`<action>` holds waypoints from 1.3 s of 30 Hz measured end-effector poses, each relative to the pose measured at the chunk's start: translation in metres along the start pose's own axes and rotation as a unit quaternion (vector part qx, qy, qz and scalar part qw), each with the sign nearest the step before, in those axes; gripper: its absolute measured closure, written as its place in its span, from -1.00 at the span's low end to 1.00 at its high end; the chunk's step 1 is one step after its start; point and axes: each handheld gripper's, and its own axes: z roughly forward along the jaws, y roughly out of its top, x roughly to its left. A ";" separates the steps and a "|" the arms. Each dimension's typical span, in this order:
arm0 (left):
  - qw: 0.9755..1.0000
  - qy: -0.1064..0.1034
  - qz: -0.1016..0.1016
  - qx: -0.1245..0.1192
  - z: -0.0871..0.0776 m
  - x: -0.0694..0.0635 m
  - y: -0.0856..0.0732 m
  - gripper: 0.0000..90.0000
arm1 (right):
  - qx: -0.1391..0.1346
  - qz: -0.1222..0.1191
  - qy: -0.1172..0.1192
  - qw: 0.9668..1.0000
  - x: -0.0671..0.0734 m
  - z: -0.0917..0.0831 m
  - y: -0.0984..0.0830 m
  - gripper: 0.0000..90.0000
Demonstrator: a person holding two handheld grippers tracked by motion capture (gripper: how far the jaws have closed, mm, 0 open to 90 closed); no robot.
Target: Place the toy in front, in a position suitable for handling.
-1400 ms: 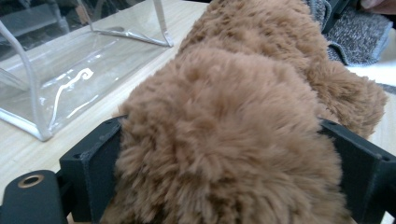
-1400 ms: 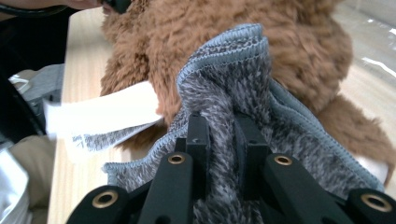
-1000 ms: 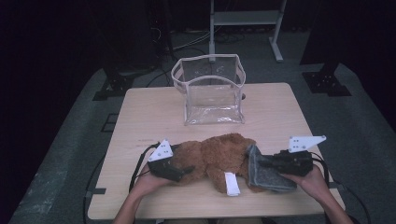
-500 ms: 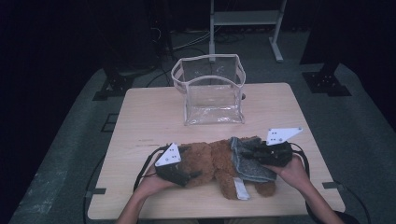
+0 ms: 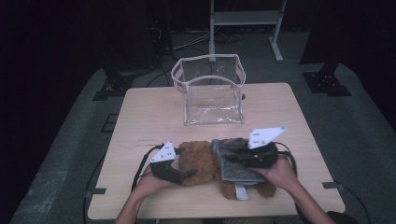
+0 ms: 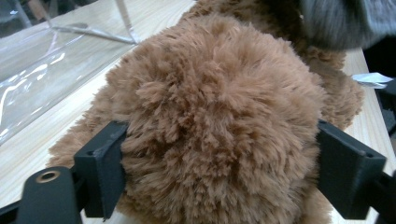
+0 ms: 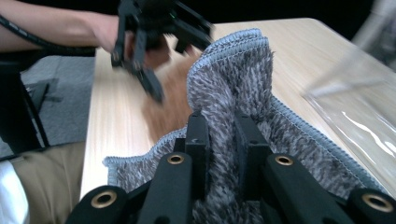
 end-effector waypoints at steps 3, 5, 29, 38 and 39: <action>1.000 -0.001 0.017 0.004 0.007 -0.007 0.004 -0.66 | 0.028 -0.005 0.021 0.999 0.003 0.031 0.012 0.72; 1.000 0.000 0.020 0.005 0.008 -0.007 0.003 -0.66 | 0.046 0.011 0.022 0.999 0.000 0.041 0.006 0.72; 1.000 -0.003 0.023 0.003 0.006 -0.004 -0.003 -0.66 | 0.034 0.039 -0.044 0.998 -0.017 -0.011 -0.006 0.73; 1.000 -0.006 -0.012 -0.010 0.009 -0.003 0.005 -0.91 | 0.050 0.073 -0.042 0.995 -0.024 -0.006 -0.027 0.74; 1.000 -0.005 -0.012 -0.008 0.010 -0.004 0.006 -0.95 | 0.049 0.076 -0.039 0.995 -0.020 -0.005 -0.028 0.74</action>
